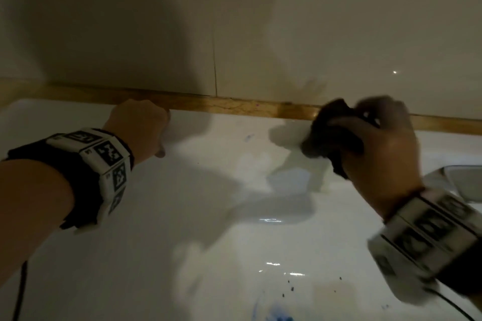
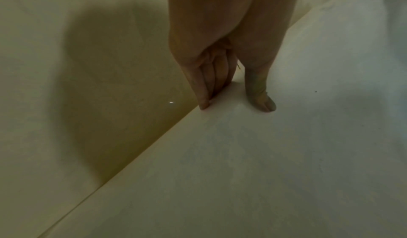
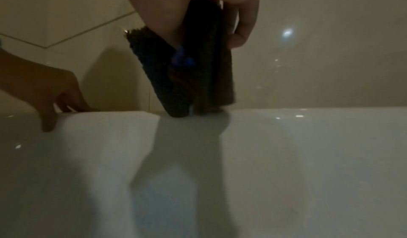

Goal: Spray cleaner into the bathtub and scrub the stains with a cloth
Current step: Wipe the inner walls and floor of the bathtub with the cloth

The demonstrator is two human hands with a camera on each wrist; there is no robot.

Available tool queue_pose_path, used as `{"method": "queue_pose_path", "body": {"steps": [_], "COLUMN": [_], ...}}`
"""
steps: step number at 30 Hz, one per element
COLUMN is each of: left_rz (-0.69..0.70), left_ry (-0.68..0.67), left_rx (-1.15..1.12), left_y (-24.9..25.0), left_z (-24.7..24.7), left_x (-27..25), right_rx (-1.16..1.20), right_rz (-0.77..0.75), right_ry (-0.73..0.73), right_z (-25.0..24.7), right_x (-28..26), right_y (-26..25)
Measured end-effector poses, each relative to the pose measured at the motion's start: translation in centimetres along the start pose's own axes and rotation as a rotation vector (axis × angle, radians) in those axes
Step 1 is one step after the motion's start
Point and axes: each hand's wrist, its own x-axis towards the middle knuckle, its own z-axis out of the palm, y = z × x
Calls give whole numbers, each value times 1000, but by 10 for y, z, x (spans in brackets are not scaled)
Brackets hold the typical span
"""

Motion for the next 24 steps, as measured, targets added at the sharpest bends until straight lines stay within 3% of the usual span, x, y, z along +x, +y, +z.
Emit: {"method": "queue_pose_path", "body": {"steps": [3, 7, 11, 14, 21, 24], "left_rz": [-6, -7, -10, -13, -65, -96], "left_ry": [2, 7, 23, 18, 38, 74], "left_rx": [-1, 7, 23, 22, -139, -204], "left_y": [0, -1, -2, -3, 2, 9], "left_z": [0, 3, 6, 7, 2, 6], "left_x": [-1, 0, 3, 4, -1, -8], "right_rx": [116, 72, 22, -2, -48, -3], "right_rz": [-77, -341, -471, -488, -68, 202], "right_ry": [38, -161, -216, -239, -197, -354], "right_z": [25, 61, 66, 52, -19, -46], "right_x": [32, 32, 27, 16, -59, -121], "right_y": [-25, -62, -36, 1, 50, 41]}}
